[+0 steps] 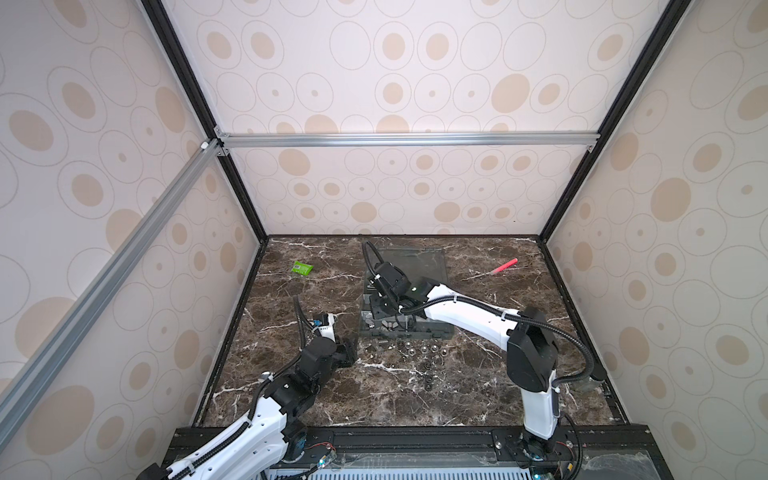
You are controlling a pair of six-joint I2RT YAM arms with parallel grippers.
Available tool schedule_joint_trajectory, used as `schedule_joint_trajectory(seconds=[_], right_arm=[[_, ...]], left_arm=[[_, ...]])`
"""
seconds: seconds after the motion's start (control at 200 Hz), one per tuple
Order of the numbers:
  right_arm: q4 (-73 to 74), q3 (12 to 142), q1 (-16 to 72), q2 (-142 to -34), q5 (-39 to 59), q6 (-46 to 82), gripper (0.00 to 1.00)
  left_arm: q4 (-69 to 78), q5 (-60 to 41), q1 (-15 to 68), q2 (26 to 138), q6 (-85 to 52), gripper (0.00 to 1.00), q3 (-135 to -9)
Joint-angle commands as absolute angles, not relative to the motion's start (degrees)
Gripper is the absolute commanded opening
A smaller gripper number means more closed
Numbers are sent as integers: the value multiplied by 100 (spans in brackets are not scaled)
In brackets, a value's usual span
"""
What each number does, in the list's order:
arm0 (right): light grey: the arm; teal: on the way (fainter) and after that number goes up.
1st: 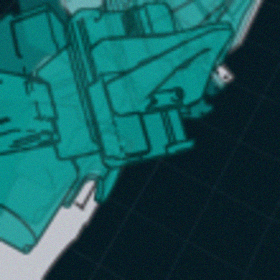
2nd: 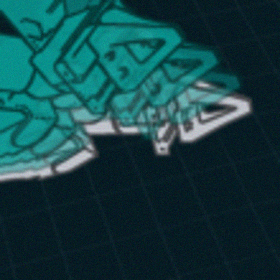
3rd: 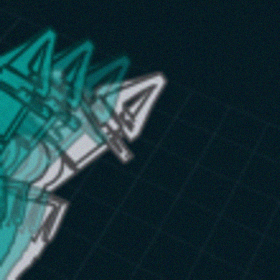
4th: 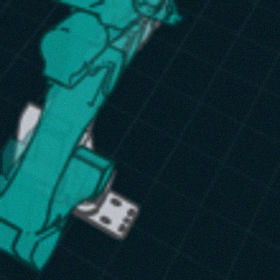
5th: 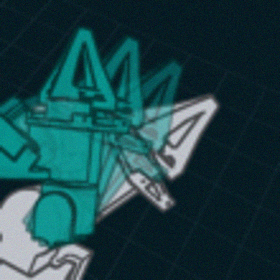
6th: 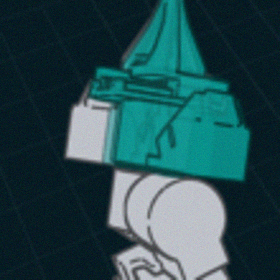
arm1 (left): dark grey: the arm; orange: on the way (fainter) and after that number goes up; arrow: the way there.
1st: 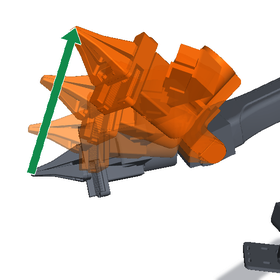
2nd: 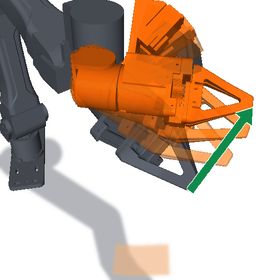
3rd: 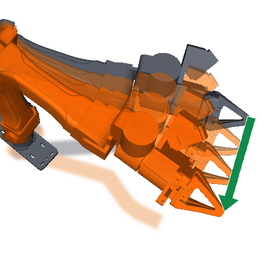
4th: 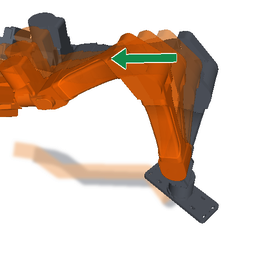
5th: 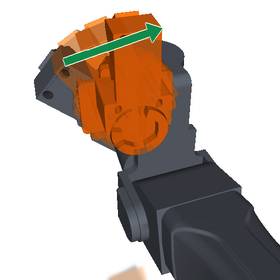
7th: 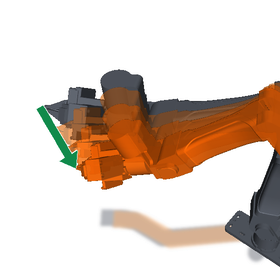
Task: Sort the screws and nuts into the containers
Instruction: 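Carry the silver bolt to the organizer's farthest compartment and open the right gripper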
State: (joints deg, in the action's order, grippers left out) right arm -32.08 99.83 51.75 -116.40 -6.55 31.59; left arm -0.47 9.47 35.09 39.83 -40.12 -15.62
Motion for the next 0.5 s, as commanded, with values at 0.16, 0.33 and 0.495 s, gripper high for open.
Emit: schedule_joint_trajectory(seconds=[0.16, 0.33, 0.495], right_arm=[[-3570, 11103, 5093, -12629, -709, 2758, 14], [-3612, 11350, 5004, -12862, -699, 2778, 15], [-3601, 11348, 4970, -12884, -761, 2799, 16]], left_arm=[[40, 872, 3461, 3985, -4151, 60, -1715], [47, 861, 3457, 3907, -4219, 60, -1653], [39, 895, 3456, 3867, -4202, 60, -1626]])
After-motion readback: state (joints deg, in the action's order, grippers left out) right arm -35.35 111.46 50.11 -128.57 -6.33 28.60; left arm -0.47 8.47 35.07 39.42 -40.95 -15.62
